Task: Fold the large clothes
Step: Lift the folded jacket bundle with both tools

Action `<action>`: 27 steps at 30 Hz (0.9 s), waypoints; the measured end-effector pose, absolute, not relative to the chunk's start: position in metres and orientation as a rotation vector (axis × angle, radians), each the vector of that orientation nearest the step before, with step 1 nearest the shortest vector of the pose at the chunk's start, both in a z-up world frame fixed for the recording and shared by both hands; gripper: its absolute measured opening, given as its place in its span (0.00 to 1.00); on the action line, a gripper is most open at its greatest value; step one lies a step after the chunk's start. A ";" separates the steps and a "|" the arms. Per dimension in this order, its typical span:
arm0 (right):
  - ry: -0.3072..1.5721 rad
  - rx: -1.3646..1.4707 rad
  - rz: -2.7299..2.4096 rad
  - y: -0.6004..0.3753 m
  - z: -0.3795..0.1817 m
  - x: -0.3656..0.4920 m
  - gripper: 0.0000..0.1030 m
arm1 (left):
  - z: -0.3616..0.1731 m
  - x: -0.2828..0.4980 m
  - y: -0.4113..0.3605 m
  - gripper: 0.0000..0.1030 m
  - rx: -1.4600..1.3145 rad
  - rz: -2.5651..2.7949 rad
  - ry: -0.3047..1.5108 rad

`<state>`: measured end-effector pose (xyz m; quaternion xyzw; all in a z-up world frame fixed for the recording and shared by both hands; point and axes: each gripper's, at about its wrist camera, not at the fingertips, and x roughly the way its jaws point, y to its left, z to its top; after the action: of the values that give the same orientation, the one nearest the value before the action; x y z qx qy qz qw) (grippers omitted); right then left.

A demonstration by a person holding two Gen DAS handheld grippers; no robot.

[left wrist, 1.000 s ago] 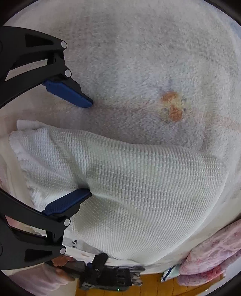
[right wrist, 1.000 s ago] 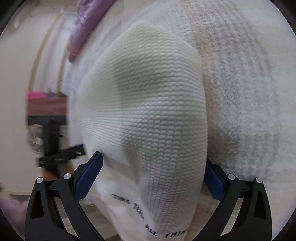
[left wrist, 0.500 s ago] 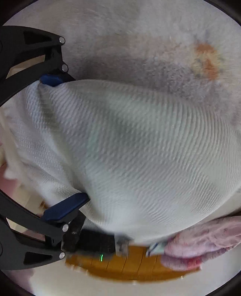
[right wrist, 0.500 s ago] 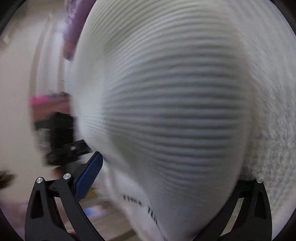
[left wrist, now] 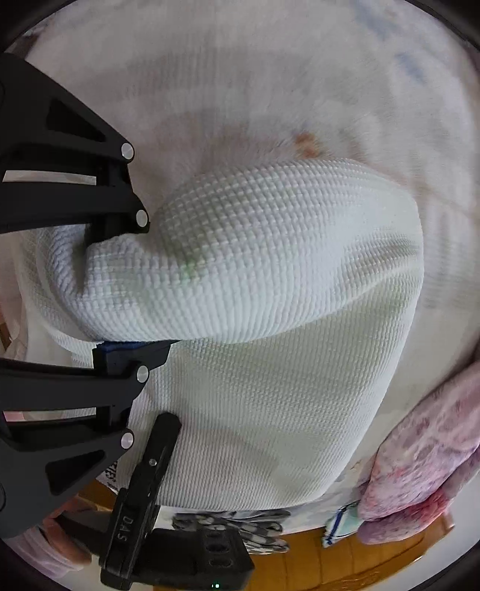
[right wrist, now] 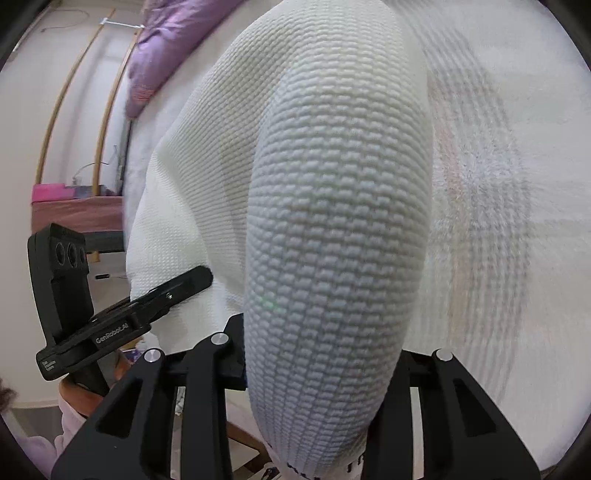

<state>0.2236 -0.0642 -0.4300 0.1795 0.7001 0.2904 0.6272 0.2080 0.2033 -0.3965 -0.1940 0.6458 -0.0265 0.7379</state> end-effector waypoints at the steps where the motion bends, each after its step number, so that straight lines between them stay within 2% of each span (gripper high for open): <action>1: 1.597 0.419 0.670 -0.071 -0.420 0.221 0.31 | -0.382 0.205 0.199 0.32 -0.417 -0.056 1.408; 7: 1.528 0.426 0.663 -0.102 -0.364 0.200 0.31 | -0.321 0.197 0.155 0.32 -0.353 -0.112 1.378; 15: 1.413 0.437 0.631 -0.222 -0.292 0.176 0.31 | -0.246 0.185 0.044 0.32 -0.275 -0.213 1.305; 22: 1.341 0.366 0.669 -0.355 -0.249 0.176 0.31 | -0.208 0.182 -0.091 0.32 -0.268 -0.240 1.255; 27: 1.343 0.361 0.671 -0.459 -0.245 0.196 0.31 | -0.198 0.200 -0.213 0.32 -0.243 -0.264 1.244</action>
<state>0.1958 -0.4587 -0.2452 0.1630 0.6068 0.3031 0.7165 0.2000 -0.2127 -0.1983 -0.1132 0.5794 -0.1232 0.7977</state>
